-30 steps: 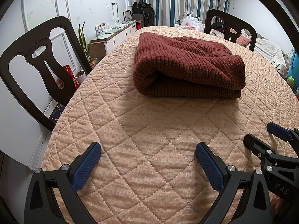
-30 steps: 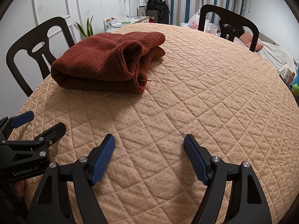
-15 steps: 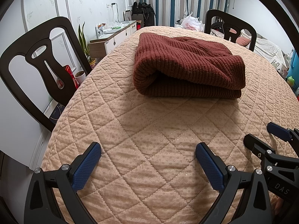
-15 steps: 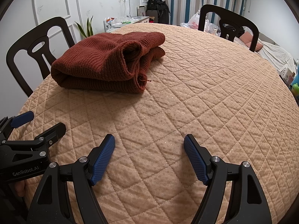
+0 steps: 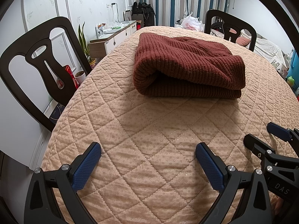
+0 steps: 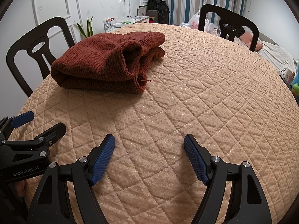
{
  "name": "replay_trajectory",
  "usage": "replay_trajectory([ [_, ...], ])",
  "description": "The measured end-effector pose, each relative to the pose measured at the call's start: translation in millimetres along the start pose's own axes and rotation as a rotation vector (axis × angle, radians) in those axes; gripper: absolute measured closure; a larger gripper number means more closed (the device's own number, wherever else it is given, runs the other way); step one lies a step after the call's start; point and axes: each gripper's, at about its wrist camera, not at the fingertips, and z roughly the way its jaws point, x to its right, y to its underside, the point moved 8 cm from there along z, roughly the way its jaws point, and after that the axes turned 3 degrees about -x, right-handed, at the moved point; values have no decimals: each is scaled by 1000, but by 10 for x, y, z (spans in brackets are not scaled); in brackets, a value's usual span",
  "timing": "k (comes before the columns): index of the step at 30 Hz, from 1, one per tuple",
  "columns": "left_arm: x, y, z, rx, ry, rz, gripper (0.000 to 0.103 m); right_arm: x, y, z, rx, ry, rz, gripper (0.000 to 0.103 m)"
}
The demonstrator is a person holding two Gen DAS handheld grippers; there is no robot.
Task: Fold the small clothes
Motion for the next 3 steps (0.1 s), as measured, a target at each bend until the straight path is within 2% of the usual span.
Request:
replay_trajectory([
  [3,-1,2,-1,0,0,0,1,0,0,0,0,0,0,27],
])
